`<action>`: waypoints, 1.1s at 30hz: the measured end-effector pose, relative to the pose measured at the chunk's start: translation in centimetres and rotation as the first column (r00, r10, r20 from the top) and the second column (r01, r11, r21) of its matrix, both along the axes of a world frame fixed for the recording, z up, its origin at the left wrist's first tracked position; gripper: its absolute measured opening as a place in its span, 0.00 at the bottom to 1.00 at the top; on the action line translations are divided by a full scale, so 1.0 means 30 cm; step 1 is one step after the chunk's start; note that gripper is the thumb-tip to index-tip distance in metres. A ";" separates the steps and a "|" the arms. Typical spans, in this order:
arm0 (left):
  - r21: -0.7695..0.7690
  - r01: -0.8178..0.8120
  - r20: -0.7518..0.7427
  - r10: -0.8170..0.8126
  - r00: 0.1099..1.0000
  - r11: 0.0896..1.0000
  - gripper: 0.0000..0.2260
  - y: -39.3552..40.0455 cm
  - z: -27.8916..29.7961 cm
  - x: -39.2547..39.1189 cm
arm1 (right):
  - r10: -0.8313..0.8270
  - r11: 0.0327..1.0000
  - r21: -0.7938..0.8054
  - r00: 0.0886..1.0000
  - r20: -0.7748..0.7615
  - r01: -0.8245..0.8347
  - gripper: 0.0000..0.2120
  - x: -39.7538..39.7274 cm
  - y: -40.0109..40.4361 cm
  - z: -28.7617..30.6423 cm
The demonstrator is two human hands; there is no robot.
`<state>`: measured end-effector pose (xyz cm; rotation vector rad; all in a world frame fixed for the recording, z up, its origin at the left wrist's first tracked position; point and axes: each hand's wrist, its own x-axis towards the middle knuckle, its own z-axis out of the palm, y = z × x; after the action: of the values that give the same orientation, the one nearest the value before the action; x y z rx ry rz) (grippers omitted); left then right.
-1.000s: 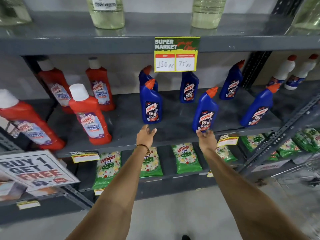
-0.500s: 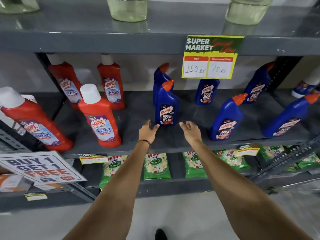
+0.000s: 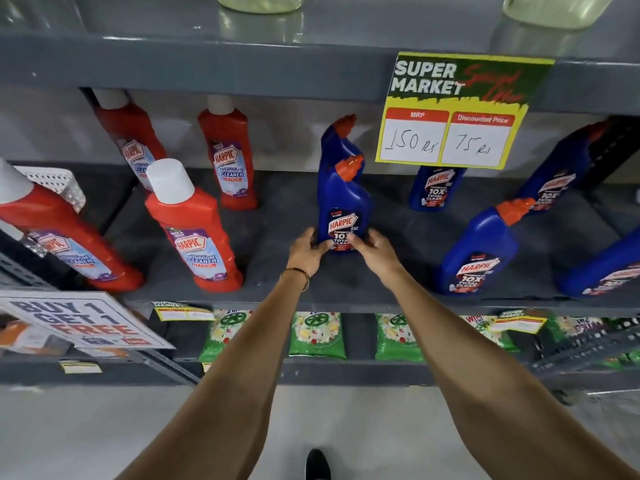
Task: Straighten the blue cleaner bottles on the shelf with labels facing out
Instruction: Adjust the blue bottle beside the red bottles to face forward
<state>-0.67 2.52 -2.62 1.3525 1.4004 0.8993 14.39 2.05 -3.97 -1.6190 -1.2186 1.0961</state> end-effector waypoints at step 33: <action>0.002 0.038 -0.109 -0.037 0.993 0.999 0.16 -0.251 -0.005 -0.065 | -0.001 1.000 -0.018 0.986 0.168 0.004 0.15 -0.036 -0.302 0.011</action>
<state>-2.63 -5.02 -2.78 1.4452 1.4518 0.8147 13.31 -7.01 -3.65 -1.7553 -1.3175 0.9875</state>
